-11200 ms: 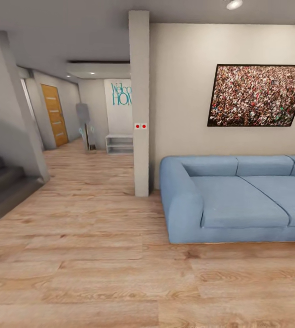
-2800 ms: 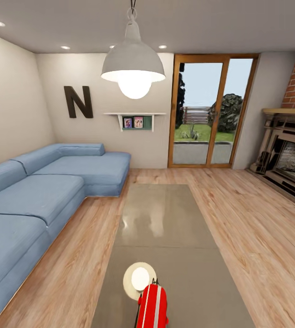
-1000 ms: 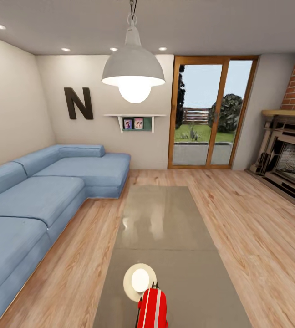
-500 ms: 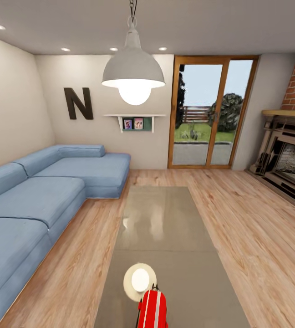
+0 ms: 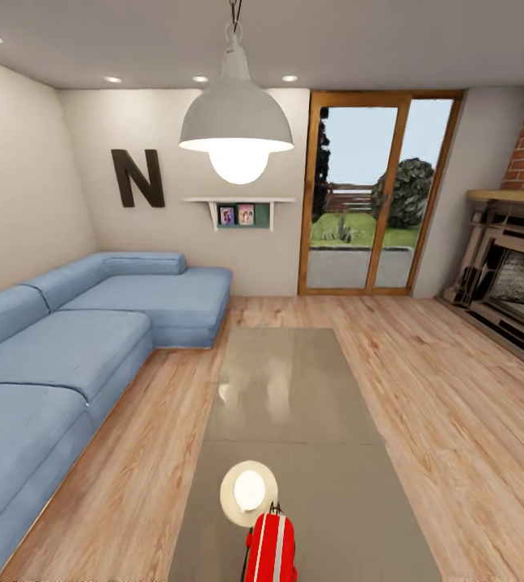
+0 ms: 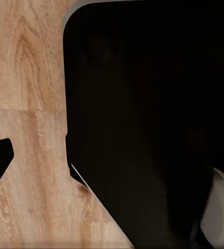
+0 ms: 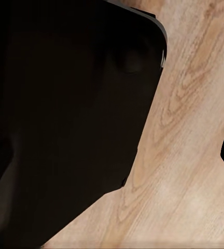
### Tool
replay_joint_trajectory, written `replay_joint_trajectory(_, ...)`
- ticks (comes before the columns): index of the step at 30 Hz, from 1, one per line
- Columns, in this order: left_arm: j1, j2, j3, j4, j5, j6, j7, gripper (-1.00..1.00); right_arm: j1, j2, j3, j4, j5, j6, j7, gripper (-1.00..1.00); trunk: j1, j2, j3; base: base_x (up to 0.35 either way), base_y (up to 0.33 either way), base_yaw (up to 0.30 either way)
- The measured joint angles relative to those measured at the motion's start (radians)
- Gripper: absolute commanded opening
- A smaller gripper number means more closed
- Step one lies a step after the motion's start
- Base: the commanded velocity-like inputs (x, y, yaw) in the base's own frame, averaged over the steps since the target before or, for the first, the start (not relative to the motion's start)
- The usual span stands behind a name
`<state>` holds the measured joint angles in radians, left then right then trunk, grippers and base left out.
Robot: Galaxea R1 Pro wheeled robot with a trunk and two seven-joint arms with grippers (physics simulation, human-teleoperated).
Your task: Turn on the radio receiver that's on the table in the living room.
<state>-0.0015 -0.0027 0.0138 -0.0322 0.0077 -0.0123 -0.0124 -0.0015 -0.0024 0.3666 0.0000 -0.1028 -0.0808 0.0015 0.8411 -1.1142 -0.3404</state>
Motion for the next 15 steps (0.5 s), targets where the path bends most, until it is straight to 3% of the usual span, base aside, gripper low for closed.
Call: replay_joint_trajectory(15, 0.0, 0.001, 0.0, 0.0, 0.0, 0.0, 0.0, 1.0, 0.0, -0.001, 0.0, 0.0, 0.0, 0.0, 0.0, 1.0, -0.057, 0.105, 0.023, 0.0, 0.0, 0.0)
